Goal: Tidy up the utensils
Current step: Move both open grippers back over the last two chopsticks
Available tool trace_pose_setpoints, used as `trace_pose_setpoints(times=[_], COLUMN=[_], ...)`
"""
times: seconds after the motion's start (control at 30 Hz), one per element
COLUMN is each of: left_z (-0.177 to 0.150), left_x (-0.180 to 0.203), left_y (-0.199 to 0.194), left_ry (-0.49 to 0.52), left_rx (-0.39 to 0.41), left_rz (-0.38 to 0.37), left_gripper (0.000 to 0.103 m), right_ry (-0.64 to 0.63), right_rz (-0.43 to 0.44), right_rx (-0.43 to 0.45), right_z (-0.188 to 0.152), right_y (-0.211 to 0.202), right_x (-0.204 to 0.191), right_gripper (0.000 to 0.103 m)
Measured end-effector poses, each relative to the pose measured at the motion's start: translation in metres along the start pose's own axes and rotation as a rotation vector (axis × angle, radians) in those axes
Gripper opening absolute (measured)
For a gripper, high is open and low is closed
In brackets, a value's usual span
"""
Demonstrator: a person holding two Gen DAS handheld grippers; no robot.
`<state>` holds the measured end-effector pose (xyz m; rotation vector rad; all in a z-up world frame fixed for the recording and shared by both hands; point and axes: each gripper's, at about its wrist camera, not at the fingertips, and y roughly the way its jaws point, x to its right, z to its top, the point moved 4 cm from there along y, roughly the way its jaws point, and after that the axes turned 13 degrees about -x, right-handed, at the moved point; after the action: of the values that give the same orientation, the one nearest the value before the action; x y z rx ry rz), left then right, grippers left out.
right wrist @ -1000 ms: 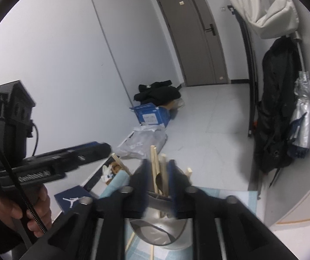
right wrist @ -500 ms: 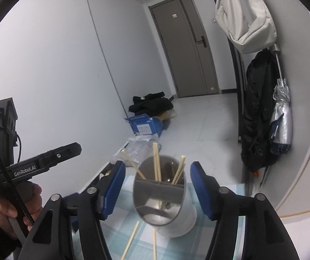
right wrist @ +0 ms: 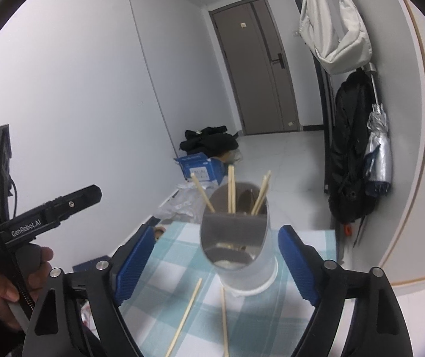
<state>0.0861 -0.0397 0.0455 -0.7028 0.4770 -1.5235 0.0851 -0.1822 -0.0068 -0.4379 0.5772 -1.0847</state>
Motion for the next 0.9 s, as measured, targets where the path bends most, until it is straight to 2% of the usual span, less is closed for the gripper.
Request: trace_pose_setpoints(times=[0.23,0.5,0.9], left_z=[-0.027,-0.065,-0.090], left_x=[-0.009,-0.025,-0.033], left_y=[0.012,0.042,0.083], left_ry=[-0.037,-0.084,-0.107], left_rx=[-0.037,-0.116,-0.311], left_rz=[0.006,0.014,-0.006], left_gripper=[0.102,0.102,0.102], right_ry=[-0.002,-0.019,-0.034], right_rz=[-0.018,-0.046,-0.081], right_rx=[-0.042,-0.139,-0.301], right_z=[-0.032,-0.069,-0.098], right_y=[0.010,0.040,0.099], right_x=[-0.002,0.002,0.007], right_gripper=[0.088,0.088,0.087])
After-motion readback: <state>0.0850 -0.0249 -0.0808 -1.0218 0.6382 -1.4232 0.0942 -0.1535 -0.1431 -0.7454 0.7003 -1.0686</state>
